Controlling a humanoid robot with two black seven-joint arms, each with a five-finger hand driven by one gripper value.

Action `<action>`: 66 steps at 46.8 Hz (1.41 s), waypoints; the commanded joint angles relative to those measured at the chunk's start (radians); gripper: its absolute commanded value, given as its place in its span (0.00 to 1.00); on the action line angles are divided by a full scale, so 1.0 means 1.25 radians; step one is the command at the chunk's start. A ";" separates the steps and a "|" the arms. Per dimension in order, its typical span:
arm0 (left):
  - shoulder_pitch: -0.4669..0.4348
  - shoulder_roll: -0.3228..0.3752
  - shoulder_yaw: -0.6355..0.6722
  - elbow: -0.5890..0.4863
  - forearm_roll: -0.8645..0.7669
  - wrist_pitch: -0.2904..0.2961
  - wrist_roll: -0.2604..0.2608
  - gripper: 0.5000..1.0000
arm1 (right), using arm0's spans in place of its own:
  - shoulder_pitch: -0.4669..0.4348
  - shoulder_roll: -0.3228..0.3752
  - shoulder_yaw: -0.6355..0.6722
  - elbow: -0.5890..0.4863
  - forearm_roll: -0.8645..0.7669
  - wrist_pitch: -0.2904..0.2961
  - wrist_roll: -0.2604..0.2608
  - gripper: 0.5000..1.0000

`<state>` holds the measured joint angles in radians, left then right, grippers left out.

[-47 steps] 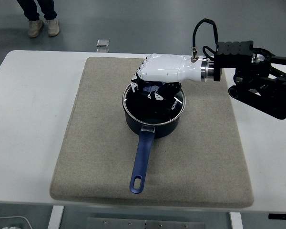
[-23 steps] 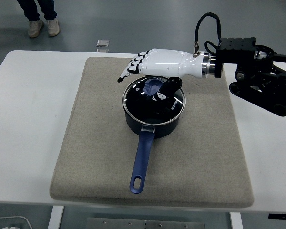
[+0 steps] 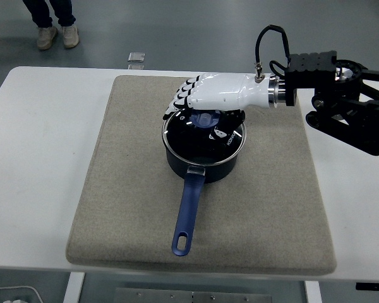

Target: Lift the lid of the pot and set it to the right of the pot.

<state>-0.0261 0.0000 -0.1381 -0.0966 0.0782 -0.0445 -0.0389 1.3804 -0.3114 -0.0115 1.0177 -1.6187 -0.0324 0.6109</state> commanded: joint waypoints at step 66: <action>0.000 0.000 0.000 0.000 0.000 0.000 0.000 1.00 | 0.011 0.000 -0.041 -0.019 -0.030 -0.012 0.000 0.29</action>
<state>-0.0261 0.0000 -0.1381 -0.0966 0.0782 -0.0445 -0.0388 1.3932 -0.3098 -0.0589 0.9940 -1.6568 -0.0482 0.6109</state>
